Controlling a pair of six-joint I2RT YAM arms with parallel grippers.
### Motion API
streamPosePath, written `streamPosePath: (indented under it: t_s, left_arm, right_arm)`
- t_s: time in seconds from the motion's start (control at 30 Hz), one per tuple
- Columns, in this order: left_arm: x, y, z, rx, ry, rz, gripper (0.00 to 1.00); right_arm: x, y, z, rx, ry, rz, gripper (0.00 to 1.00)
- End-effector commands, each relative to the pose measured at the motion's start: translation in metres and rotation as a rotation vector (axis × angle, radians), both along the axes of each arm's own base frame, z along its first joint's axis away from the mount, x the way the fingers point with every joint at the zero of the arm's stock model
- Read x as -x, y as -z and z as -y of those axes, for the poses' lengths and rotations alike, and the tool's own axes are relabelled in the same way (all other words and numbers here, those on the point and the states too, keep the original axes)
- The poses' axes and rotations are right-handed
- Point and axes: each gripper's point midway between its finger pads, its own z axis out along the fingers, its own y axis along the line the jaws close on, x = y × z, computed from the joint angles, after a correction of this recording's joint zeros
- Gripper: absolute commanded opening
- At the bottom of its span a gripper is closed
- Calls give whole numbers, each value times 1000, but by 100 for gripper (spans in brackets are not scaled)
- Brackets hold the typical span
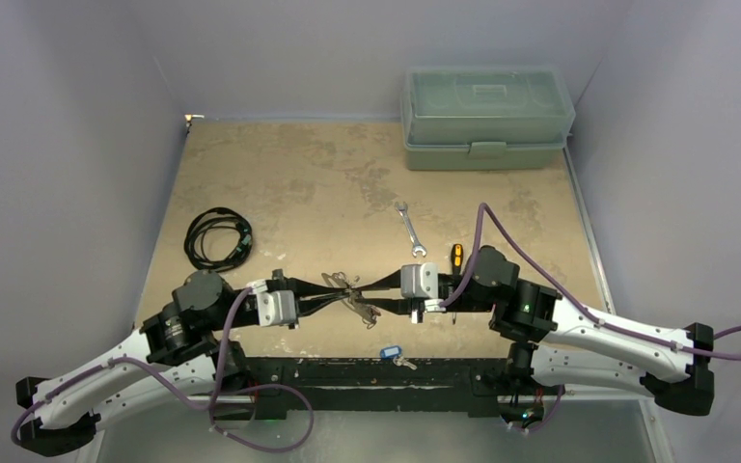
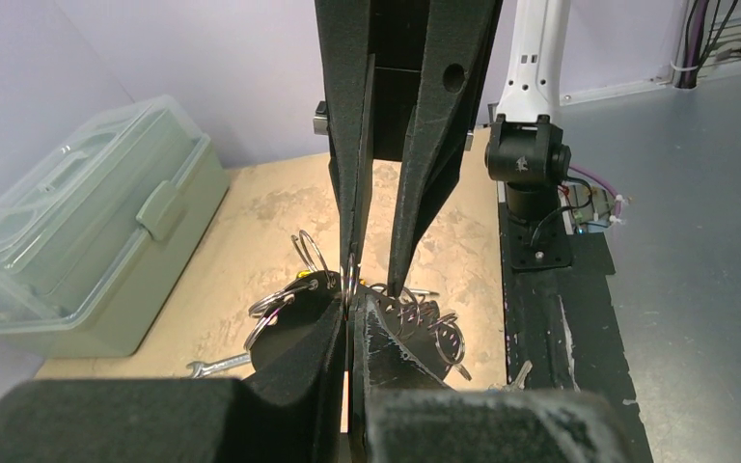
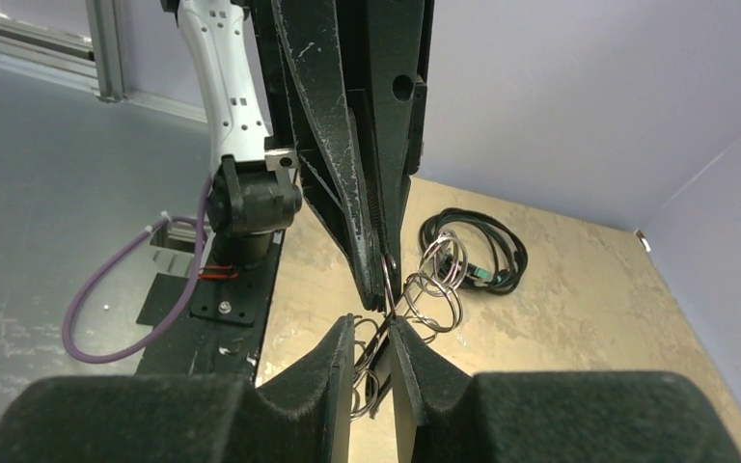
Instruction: Put the keys on the keyring
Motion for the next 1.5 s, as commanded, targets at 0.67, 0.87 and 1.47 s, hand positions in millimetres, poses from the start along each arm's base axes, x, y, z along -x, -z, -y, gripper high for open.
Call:
streamPosePath:
  t_s: [0.67, 0.87, 1.47]
  left_arm:
    - [4, -15, -5, 69, 9, 9, 0]
    - [5, -19, -8, 94, 9, 12, 0]
    - [5, -18, -8, 93, 13, 10, 0]
  right_arm:
    - [0, -32, -2, -156, 8, -13, 28]
    - [0, -21, -3, -138, 12, -34, 28]
    - [4, -29, -12, -169, -32, -35, 24]
